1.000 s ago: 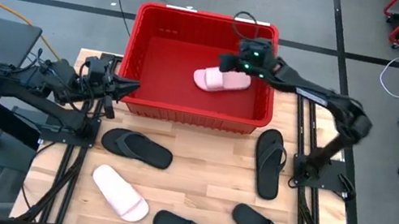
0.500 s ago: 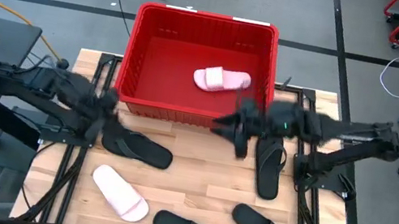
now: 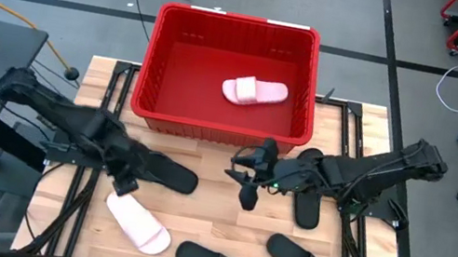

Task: Pick and place slides into bin
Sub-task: Put the pink slide into the red bin

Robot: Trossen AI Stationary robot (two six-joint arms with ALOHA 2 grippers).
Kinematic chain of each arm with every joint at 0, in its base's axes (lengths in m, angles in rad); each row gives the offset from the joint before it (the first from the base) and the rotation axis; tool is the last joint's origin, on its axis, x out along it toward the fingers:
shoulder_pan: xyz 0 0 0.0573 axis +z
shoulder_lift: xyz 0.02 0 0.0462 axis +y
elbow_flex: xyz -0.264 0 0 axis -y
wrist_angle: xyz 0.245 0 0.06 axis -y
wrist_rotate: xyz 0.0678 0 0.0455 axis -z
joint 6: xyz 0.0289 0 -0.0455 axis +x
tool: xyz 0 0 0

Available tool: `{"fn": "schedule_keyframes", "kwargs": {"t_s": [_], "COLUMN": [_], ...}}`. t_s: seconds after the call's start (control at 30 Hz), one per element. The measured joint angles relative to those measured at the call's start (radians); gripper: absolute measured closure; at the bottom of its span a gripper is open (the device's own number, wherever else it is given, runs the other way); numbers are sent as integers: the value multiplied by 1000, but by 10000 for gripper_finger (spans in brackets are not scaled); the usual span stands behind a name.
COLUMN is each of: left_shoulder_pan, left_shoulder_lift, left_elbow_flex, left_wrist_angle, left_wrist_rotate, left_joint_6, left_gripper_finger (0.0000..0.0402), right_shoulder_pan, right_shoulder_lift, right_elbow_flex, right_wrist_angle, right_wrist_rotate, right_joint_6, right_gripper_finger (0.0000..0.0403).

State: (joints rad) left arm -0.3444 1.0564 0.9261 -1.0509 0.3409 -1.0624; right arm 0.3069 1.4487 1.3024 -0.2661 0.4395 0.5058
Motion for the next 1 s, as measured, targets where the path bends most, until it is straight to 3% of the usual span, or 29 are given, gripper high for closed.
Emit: {"fn": "schedule_keyframes", "kwargs": {"t_s": [0.23, 0.63, 0.87, 1.0], "left_shoulder_pan": [-98, -178, -184, -184], "left_shoulder_lift": [114, 176, 176, 176], "left_elbow_flex": [-142, -369, -476, -495], "left_wrist_angle": [309, 769, 1045, 1103], "left_wrist_rotate": [55, 55, 55, 51], "left_joint_6": [-162, -263, -306, -267], "left_gripper_finger": [242, 206, 211, 232], "right_shoulder_pan": [0, -1, -1, -1], "right_shoulder_lift": [11, 6, 6, 6], "right_elbow_flex": [0, 0, 0, 0], "right_wrist_angle": [-1, -4, -4, -4], "right_wrist_rotate": [-2, -3, -3, -3], "right_joint_6": [77, 69, 68, 68], "right_gripper_finger": [227, 229, 229, 229]}}
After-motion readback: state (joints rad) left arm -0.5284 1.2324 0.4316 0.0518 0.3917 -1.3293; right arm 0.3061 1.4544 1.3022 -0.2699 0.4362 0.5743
